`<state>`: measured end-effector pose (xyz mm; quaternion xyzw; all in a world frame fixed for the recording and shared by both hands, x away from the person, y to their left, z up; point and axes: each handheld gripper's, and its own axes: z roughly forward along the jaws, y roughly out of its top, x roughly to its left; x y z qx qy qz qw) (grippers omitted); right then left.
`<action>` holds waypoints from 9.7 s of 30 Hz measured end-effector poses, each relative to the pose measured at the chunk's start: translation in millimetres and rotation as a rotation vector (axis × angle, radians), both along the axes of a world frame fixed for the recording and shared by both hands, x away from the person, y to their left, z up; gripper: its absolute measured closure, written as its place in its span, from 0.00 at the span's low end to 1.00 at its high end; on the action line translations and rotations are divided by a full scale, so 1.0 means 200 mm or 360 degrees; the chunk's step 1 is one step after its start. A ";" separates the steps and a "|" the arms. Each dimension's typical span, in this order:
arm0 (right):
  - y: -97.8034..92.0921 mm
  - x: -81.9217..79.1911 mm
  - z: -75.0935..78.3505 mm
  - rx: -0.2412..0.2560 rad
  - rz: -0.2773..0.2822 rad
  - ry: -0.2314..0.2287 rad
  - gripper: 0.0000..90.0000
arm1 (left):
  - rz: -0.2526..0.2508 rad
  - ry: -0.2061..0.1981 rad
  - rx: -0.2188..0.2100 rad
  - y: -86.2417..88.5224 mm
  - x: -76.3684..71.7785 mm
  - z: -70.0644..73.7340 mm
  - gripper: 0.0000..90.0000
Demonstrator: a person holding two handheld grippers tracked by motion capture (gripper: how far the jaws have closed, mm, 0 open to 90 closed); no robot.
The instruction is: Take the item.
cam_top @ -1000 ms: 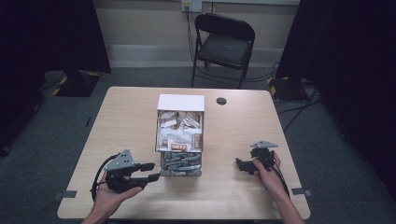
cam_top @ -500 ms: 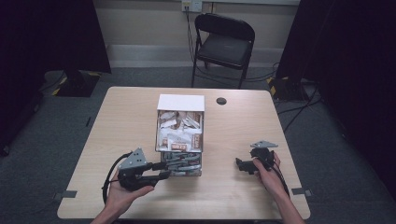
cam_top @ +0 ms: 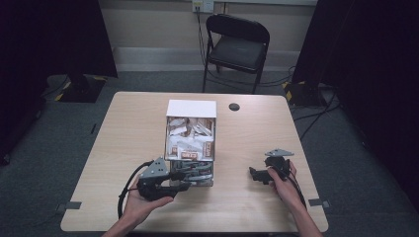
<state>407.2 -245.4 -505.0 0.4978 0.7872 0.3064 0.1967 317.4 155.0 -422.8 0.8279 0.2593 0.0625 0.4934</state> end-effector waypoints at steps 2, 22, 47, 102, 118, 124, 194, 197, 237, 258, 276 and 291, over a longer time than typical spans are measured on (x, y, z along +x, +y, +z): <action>0.00 0.00 0.00 0.0000 -0.0001 0.0000 0.00 | 0.0002 -0.0001 0.0000 0.00 0.00 -0.01 0.67; 0.00 0.00 0.00 -0.0001 -0.0001 -0.0001 0.00 | -0.0018 -0.0067 0.0052 0.01 0.00 -0.04 0.95; 0.00 0.00 0.00 -0.0002 -0.0001 -0.0002 0.00 | -0.0002 0.0017 -0.0108 0.05 0.00 0.00 1.00; 0.00 0.00 0.00 0.0000 -0.0003 -0.0001 0.00 | 0.0017 -0.0017 -0.0180 0.23 -0.10 0.19 1.00; 0.00 0.00 0.00 0.0000 -0.0002 -0.0002 0.00 | 0.0179 0.0021 -0.0269 0.45 -0.12 0.20 1.00; 0.00 0.00 0.00 0.0000 -0.0003 -0.0001 0.00 | 0.0236 0.0027 -0.0287 0.53 -0.13 0.20 1.00; 0.00 0.00 0.00 0.0000 0.0004 -0.0001 0.00 | 0.0663 0.0093 0.0125 0.61 0.50 -0.08 1.00; 0.00 0.00 0.00 0.0000 0.0005 -0.0003 0.00 | 0.0658 0.0115 0.0129 0.62 0.50 -0.11 1.00; 0.00 0.00 0.00 0.0001 0.0001 -0.0002 0.00 | 0.0462 0.0280 0.0247 0.49 0.48 -0.31 0.85; 0.00 0.00 0.00 0.0001 0.0001 -0.0001 0.00 | 0.0416 0.0365 0.0169 0.42 0.52 -0.37 0.78; 0.00 0.00 0.00 0.0001 0.0001 -0.0002 0.00 | 0.0518 0.0344 0.0122 0.44 0.53 -0.35 0.56; 0.00 0.00 0.00 0.0001 0.0001 -0.0001 0.00 | 0.0570 0.0302 0.0176 0.48 0.50 -0.28 0.32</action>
